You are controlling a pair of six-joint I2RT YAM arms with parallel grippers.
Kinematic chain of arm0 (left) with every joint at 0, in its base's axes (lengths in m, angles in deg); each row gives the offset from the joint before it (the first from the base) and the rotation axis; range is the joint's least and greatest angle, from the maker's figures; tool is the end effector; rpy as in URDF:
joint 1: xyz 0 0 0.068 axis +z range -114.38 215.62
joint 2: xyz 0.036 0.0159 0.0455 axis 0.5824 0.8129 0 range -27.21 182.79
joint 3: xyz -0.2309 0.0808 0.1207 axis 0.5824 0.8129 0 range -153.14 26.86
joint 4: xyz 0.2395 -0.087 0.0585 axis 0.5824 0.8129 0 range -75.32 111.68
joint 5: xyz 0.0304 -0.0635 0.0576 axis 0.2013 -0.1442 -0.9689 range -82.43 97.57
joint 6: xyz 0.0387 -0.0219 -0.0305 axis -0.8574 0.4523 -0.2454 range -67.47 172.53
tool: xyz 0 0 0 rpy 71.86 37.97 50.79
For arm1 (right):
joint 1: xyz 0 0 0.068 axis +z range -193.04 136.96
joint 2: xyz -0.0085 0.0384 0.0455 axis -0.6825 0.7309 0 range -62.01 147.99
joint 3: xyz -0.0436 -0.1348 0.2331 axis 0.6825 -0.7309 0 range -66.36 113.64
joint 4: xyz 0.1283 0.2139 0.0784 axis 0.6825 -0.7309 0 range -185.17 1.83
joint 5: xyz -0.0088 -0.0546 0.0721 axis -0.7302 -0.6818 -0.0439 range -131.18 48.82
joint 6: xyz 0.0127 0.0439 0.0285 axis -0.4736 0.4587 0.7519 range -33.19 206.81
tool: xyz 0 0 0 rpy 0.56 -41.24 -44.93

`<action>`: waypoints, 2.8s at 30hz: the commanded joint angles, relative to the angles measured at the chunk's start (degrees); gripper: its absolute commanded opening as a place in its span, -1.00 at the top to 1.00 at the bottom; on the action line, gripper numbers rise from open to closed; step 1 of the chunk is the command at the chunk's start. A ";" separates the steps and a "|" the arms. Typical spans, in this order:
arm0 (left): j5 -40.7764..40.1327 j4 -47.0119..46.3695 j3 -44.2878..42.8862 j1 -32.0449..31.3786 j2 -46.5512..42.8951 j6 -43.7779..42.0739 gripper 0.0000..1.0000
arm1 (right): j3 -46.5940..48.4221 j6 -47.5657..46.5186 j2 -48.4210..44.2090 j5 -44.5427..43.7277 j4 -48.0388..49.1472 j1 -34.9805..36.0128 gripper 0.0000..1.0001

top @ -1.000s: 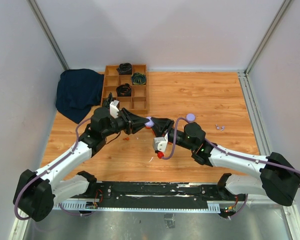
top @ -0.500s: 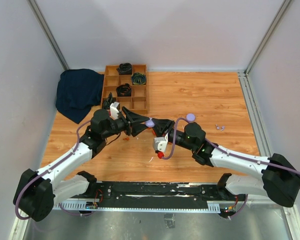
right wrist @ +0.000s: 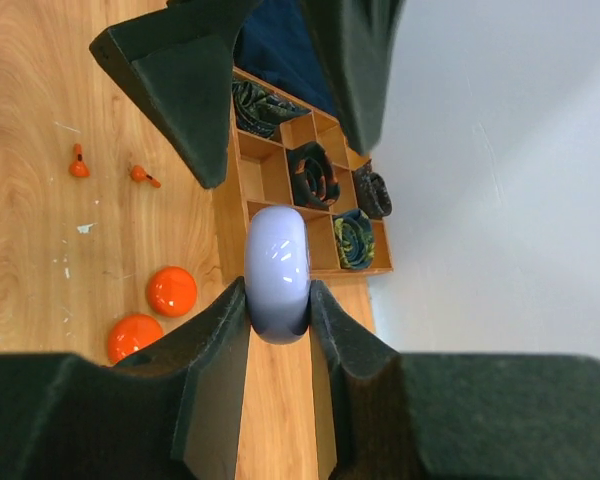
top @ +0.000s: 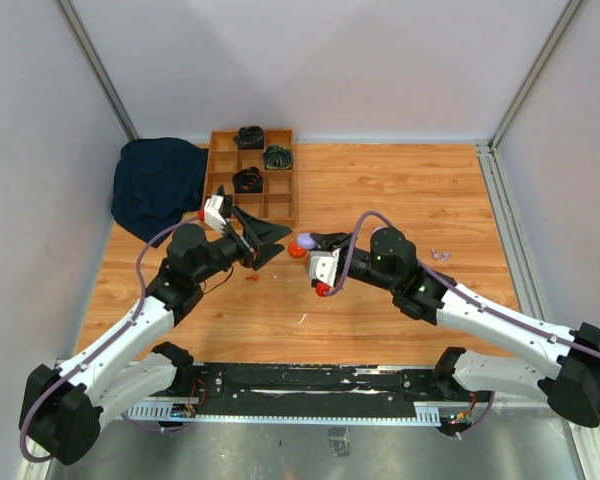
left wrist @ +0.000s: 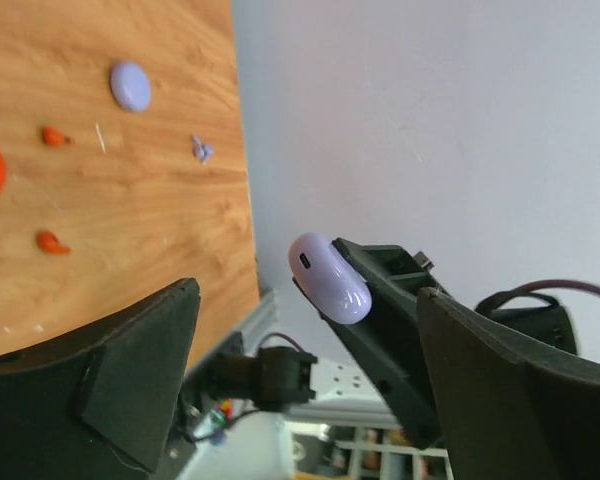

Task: Insert the wireless bluetooth earbuds into the charging case
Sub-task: Pick up the charging case at the center of the board.

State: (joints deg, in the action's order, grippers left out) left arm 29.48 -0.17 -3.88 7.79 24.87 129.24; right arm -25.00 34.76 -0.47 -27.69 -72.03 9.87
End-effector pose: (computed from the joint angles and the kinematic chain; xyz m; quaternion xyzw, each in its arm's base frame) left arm 0.1832 -0.1118 0.2764 -0.1878 0.7191 -0.6039 0.2880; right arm 0.1461 0.2069 0.3097 -0.6250 0.3790 0.0910 0.6764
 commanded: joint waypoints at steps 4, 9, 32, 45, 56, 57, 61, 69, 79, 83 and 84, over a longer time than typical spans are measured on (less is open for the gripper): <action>-6.78 -4.51 2.14 0.23 -8.17 -20.15 -0.93 | 15.50 12.91 -1.31 -2.24 -27.62 0.46 0.89; -1.97 -10.68 4.14 0.14 -9.39 -30.60 -0.93 | 24.51 17.77 -0.26 -1.19 -41.23 0.06 0.89; 16.52 -26.39 4.60 -11.23 0.14 -74.57 -0.96 | 54.34 25.52 16.43 9.74 -77.90 -2.63 0.89; 18.69 -26.41 1.84 -12.68 6.02 -77.13 -0.61 | 58.49 24.72 21.91 10.85 -82.54 -2.61 0.90; 20.41 -28.25 1.30 -12.94 8.90 -74.01 -0.14 | 59.54 24.72 24.02 10.11 -82.94 -2.63 0.90; 20.51 -28.44 1.30 -12.95 9.11 -73.79 -0.07 | 59.47 24.72 24.13 10.02 -82.94 -2.63 0.90; 20.78 -30.94 1.59 -13.12 9.52 -71.98 0.05 | 59.55 24.89 24.57 9.80 -82.94 -2.63 0.90; 20.54 -33.50 2.38 -13.21 9.49 -70.51 0.30 | 60.10 25.07 25.63 9.80 -83.37 -2.62 0.90; 20.44 -33.51 3.23 -13.23 9.68 -70.13 0.65 | 61.13 25.03 26.17 10.23 -83.91 -2.62 0.87; 19.61 -33.58 3.38 -13.21 9.36 -69.93 0.98 | 61.37 24.95 26.03 10.32 -83.91 -2.62 0.69; 19.03 -33.62 3.64 -13.21 9.22 -69.94 0.99 | 61.38 24.79 25.90 10.32 -83.91 -2.60 0.61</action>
State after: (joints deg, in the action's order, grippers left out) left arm 49.46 -31.10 -0.56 -4.76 34.37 59.06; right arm 34.30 59.42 25.03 -17.79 -155.02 7.79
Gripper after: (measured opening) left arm 0.308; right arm 0.276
